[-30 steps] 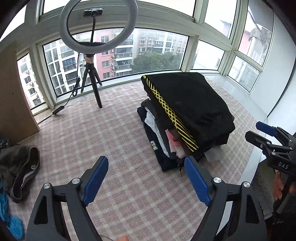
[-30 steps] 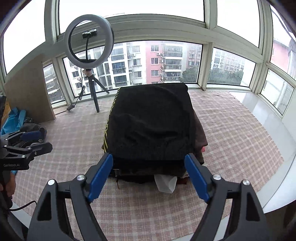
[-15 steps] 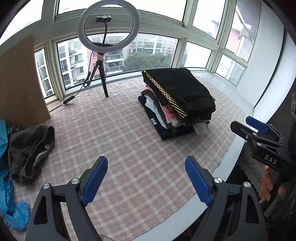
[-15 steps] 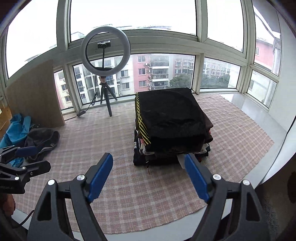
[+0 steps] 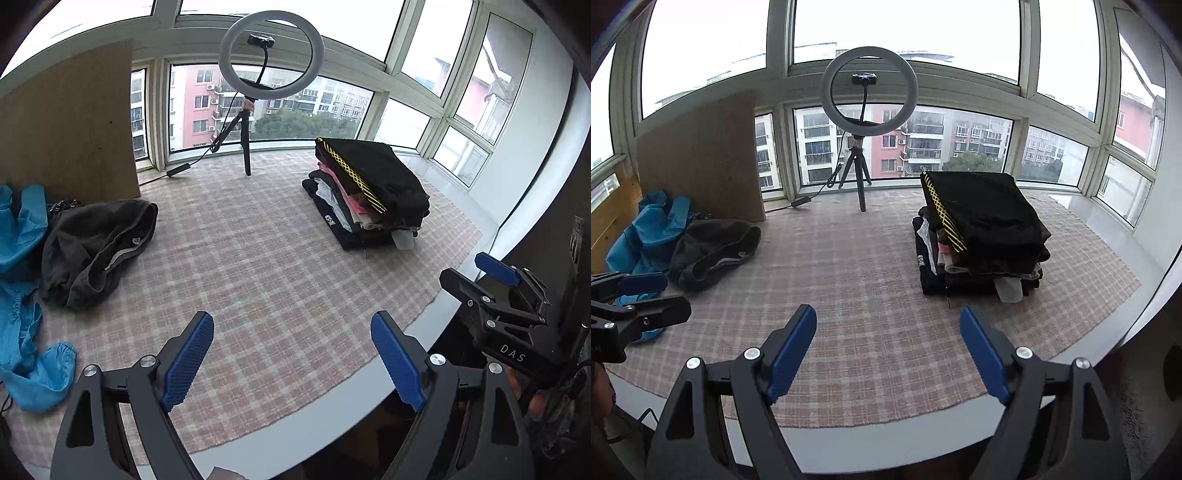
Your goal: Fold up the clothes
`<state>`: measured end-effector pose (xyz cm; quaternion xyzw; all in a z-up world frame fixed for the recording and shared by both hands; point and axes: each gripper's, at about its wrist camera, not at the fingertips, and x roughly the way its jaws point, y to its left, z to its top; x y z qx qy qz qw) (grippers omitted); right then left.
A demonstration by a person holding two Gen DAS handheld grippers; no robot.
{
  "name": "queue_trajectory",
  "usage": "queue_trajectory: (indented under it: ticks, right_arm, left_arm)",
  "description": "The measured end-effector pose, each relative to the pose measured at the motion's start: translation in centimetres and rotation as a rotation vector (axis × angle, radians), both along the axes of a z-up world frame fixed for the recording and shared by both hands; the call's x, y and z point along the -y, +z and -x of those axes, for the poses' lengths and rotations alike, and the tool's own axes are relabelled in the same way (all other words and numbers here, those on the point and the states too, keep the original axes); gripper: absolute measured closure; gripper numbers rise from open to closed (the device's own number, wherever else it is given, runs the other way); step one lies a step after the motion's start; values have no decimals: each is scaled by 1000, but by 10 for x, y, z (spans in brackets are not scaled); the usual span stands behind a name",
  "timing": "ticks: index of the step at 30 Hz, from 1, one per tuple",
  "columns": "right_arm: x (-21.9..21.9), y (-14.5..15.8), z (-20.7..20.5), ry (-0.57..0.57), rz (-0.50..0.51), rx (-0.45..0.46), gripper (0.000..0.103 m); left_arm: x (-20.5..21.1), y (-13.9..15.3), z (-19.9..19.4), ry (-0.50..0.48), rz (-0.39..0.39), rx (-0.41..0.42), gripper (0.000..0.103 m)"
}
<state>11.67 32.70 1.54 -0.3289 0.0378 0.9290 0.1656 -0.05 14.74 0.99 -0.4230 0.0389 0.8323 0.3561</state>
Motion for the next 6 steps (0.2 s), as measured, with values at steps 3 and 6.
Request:
queue_trajectory:
  ticks: [3, 6]
  right_arm:
    - [13, 0, -2, 12, -1, 1, 24]
    - [24, 0, -4, 18, -8, 5, 24]
  left_arm:
    - [11, 1, -4, 10, -20, -15, 1]
    - [16, 7, -14, 5, -26, -70, 1]
